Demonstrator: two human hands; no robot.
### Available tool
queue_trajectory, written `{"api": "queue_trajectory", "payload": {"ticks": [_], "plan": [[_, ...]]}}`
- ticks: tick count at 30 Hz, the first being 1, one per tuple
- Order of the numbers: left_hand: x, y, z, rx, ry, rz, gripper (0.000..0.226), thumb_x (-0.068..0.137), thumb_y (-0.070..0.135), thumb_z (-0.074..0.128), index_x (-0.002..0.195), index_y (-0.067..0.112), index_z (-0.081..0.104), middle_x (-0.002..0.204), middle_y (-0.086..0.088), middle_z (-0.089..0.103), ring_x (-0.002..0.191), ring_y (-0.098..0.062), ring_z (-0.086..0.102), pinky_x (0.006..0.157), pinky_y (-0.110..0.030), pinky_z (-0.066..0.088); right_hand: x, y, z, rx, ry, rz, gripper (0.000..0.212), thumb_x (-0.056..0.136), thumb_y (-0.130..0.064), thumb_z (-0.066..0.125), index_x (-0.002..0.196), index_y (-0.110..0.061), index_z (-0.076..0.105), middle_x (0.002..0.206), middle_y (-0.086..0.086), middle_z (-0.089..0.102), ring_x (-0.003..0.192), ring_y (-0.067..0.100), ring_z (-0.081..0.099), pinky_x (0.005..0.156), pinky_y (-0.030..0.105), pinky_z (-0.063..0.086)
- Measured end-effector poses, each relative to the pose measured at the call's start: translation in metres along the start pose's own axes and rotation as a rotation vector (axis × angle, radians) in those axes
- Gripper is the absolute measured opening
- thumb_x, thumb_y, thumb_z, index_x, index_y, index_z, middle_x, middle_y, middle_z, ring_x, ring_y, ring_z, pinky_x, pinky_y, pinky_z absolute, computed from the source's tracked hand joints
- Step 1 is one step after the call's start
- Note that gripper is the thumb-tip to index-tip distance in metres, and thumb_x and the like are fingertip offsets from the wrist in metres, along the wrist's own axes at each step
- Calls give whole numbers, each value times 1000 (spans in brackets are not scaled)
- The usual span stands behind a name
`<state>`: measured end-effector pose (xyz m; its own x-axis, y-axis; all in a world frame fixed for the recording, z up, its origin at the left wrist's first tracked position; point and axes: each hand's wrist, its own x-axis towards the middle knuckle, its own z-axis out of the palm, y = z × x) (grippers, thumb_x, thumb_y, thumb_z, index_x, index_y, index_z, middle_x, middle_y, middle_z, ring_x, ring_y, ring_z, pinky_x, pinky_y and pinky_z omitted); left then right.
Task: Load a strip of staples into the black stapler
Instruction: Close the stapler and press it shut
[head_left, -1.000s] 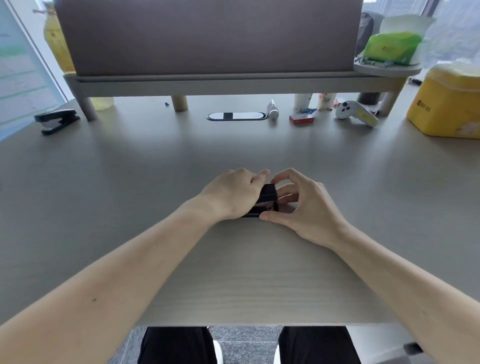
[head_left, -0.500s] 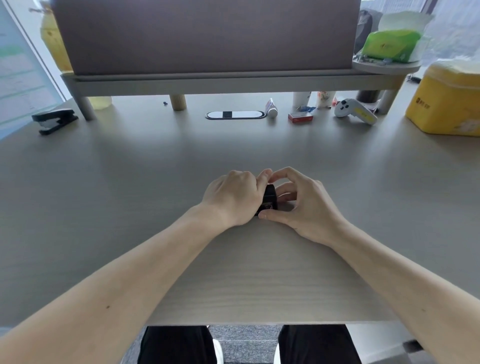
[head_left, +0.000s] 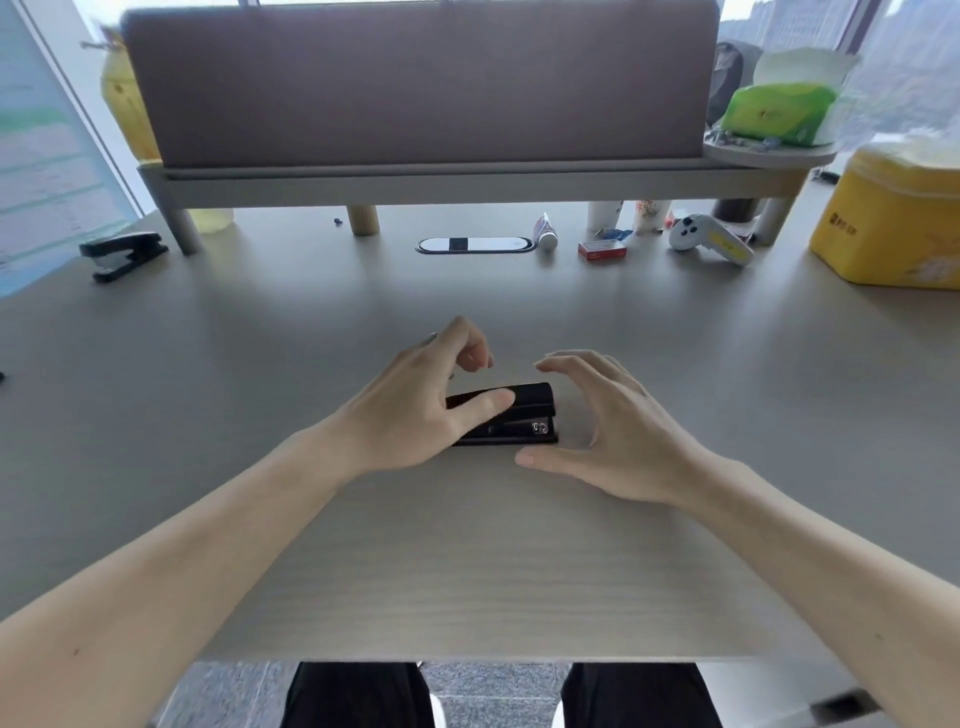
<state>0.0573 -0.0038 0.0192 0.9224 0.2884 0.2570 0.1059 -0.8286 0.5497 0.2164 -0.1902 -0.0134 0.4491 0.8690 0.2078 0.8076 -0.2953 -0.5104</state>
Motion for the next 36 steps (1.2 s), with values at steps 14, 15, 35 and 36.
{"api": "queue_trajectory", "payload": {"ticks": [14, 15, 35, 36], "plan": [[15, -56, -24, 67, 217, -164, 36, 85, 27, 84, 96, 24, 50, 87, 4, 73, 76, -22, 72, 67, -19, 49, 24, 9, -2, -275, -270, 63, 126, 58, -107, 19, 165, -40, 17, 175, -14, 10, 162, 10, 1, 133, 37, 5], [23, -64, -26, 91, 257, -194, 35, 84, 26, 84, 95, 24, 50, 87, 2, 72, 76, -23, 70, 67, -20, 48, 32, 9, -1, -273, -273, 63, 125, 59, -106, 20, 165, -41, 17, 175, -14, 10, 162, 10, 1, 132, 36, 4], [177, -171, -9, 268, 462, -335, 31, 97, 23, 65, 116, 12, 43, 103, -11, 62, 84, -33, 54, 73, -37, 41, 117, 32, 17, -318, -260, -15, 123, 57, -109, 7, 164, -49, 8, 174, -24, 2, 160, -1, -9, 132, 36, -4], [178, -173, -8, 268, 464, -332, 30, 97, 23, 65, 116, 12, 43, 102, -9, 60, 84, -33, 54, 73, -37, 41, 117, 32, 17, -320, -267, -15, 123, 57, -109, 7, 164, -49, 7, 174, -24, 1, 160, -2, -10, 132, 35, -5]]}}
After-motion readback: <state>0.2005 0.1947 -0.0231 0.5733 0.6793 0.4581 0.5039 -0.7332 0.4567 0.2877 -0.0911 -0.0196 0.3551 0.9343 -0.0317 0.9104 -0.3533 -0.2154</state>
